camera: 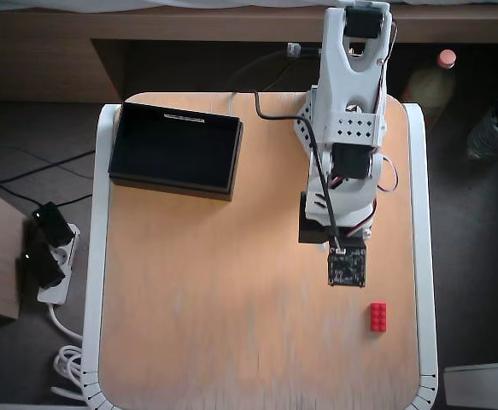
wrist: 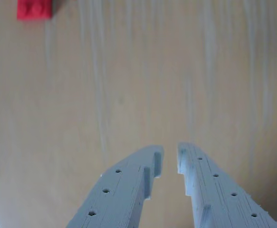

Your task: Grasp a lego block and put it in the bin.

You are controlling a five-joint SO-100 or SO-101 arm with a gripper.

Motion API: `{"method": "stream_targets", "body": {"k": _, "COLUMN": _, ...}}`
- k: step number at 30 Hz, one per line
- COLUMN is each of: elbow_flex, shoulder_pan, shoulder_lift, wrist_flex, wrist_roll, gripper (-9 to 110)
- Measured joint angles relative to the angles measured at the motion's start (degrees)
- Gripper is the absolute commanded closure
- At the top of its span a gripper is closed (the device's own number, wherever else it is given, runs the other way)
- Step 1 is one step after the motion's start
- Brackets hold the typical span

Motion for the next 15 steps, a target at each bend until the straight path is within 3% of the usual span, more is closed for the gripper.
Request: {"method": "stream_targets", "body": {"k": 15, "elbow_flex": -18.2, "shoulder_pan": -4.0, "shoulder_lift": -21.8, "wrist_flex": 0.0, "wrist_roll": -8.8, "gripper": 91}}
